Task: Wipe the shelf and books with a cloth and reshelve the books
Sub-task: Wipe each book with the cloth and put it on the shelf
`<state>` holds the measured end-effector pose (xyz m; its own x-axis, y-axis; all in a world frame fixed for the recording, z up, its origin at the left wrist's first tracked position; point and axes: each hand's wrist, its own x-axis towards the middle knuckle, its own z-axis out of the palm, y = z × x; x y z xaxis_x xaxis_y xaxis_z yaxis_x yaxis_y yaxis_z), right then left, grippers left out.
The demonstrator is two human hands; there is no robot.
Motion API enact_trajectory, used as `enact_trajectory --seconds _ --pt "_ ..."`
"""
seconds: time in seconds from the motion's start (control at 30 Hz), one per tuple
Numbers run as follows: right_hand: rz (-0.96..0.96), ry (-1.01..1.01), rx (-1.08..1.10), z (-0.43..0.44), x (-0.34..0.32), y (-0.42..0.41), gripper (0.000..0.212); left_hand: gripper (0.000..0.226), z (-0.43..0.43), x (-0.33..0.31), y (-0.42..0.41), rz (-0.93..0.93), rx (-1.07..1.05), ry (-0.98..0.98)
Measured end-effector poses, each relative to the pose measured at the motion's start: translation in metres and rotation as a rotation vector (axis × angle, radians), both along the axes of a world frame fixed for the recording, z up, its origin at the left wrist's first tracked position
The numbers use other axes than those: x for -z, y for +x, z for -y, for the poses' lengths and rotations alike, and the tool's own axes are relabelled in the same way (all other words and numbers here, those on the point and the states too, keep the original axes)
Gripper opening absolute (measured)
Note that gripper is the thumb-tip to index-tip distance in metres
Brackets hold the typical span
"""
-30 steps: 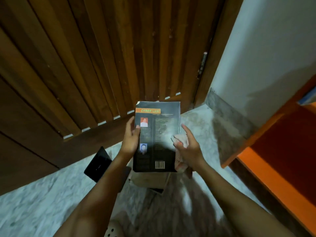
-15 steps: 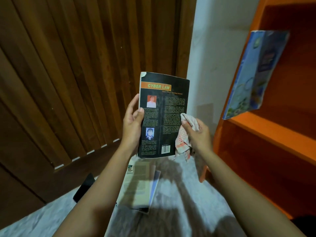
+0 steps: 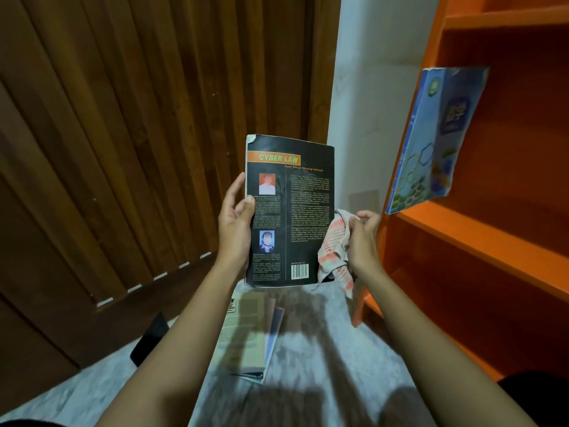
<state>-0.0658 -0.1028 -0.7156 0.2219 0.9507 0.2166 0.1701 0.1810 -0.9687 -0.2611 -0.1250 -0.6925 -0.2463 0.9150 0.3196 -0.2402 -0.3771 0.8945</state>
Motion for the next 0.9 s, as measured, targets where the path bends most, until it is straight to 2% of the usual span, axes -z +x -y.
enact_trajectory --seconds 0.17,0.27,0.37,0.6,0.9 --pt "-0.022 0.068 0.006 0.004 -0.001 -0.003 0.012 0.040 0.001 -0.001 0.002 0.060 -0.010 -0.004" --pt "-0.026 0.158 0.103 0.000 0.007 -0.006 0.014 0.042 0.001 -0.003 0.005 0.099 -0.029 -0.013" --pt "0.048 0.198 0.199 0.003 0.011 -0.017 0.021 0.041 0.000 -0.004 0.013 0.139 -0.044 -0.023" --pt "0.329 0.174 -0.056 0.016 0.017 -0.040 0.056 0.043 -0.006 -0.013 0.012 0.187 -0.065 0.006" --pt "0.409 0.046 -0.059 0.007 0.034 -0.034 0.055 0.041 -0.006 -0.007 -0.008 0.139 -0.052 -0.009"
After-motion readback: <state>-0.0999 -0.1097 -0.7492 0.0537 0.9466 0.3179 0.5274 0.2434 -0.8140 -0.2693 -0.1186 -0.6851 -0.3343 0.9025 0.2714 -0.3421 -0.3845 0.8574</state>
